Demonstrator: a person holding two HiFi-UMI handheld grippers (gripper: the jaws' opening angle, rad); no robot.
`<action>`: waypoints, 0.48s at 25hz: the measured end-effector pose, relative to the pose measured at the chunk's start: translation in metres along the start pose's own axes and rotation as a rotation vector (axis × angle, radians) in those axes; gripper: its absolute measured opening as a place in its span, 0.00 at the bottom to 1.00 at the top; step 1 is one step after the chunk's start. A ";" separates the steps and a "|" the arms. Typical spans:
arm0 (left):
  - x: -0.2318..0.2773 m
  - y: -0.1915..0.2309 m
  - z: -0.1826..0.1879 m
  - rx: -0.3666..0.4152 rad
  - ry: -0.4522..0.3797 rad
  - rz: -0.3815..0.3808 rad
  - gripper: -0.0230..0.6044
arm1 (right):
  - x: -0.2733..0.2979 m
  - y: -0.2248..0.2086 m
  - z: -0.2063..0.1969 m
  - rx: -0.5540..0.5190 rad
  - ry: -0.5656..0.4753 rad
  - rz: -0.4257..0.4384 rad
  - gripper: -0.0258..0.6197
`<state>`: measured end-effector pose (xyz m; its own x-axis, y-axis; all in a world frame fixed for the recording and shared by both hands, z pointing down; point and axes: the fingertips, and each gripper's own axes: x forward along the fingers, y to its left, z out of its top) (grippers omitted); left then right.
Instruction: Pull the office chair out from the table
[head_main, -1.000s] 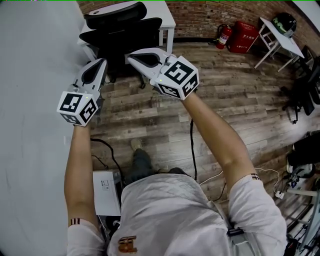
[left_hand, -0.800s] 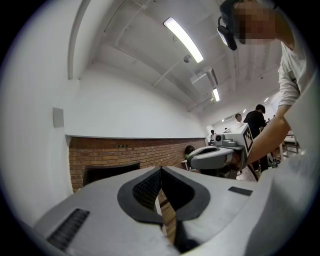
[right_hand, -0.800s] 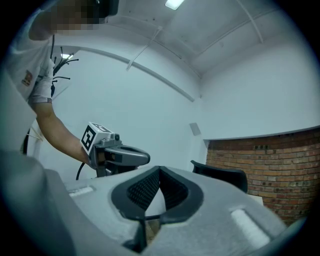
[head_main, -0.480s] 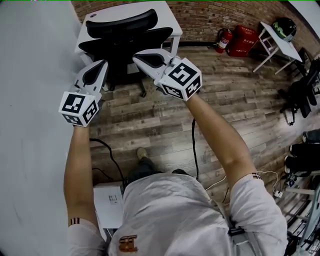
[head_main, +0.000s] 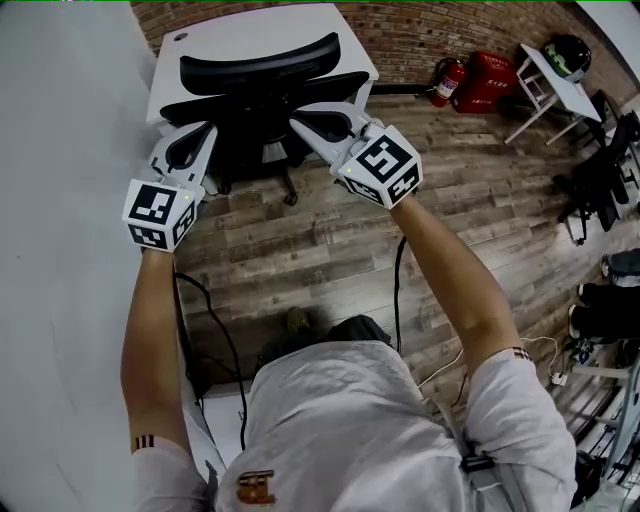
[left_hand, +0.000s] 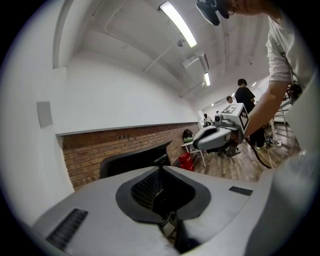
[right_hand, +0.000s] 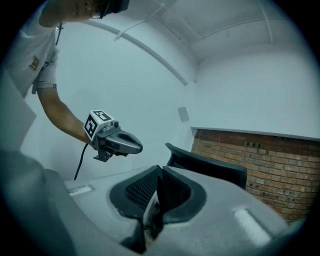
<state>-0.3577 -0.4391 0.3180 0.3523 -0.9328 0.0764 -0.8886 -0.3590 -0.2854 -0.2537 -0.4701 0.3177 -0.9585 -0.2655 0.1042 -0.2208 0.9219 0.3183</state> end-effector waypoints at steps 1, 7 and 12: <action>0.003 0.005 -0.006 0.015 0.018 -0.008 0.06 | 0.003 -0.004 -0.004 -0.008 0.018 -0.004 0.10; 0.019 0.033 -0.038 0.097 0.125 -0.054 0.17 | 0.015 -0.023 -0.037 -0.069 0.151 -0.001 0.21; 0.028 0.052 -0.065 0.186 0.234 -0.077 0.28 | 0.015 -0.049 -0.061 -0.124 0.246 0.008 0.28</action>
<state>-0.4136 -0.4857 0.3676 0.3204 -0.8929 0.3163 -0.7851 -0.4371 -0.4388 -0.2459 -0.5362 0.3613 -0.8842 -0.3326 0.3281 -0.1749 0.8868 0.4277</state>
